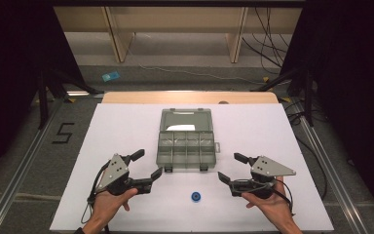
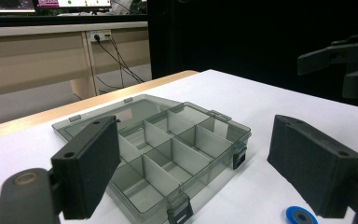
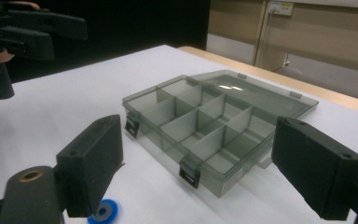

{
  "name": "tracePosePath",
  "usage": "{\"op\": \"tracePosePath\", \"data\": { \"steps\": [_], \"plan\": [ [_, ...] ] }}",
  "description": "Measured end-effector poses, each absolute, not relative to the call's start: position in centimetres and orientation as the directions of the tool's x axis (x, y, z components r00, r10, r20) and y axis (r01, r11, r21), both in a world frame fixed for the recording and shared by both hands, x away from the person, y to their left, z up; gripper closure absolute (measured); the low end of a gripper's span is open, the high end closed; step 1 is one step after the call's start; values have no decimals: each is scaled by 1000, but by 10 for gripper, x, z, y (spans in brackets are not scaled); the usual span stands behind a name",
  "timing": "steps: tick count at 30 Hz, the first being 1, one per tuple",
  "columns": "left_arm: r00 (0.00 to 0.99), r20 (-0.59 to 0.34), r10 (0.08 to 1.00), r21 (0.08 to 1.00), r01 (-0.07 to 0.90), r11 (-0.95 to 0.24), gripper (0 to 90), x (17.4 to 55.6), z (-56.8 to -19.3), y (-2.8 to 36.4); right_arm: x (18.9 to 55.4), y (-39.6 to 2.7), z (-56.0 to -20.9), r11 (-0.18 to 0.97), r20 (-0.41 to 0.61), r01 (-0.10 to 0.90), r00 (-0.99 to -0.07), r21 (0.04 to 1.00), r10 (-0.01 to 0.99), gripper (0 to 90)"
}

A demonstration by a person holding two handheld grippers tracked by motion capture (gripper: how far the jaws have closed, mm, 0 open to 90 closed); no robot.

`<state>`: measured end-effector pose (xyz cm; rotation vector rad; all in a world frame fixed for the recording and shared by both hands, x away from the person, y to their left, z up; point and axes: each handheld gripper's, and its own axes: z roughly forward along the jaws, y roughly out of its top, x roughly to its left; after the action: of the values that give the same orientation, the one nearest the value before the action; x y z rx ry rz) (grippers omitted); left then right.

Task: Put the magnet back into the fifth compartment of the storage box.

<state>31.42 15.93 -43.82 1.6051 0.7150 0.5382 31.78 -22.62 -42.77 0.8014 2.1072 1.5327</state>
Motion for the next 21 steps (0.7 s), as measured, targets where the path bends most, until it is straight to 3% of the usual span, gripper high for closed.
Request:
{"op": "tracePosePath", "data": {
  "steps": [21],
  "plan": [
    [705, -46, 708, 985, 149, -85, 160, 316, -439, 157, 310, -201, -438, 400, -45, 216, -834, 891, 550, 181]
  ]
}}
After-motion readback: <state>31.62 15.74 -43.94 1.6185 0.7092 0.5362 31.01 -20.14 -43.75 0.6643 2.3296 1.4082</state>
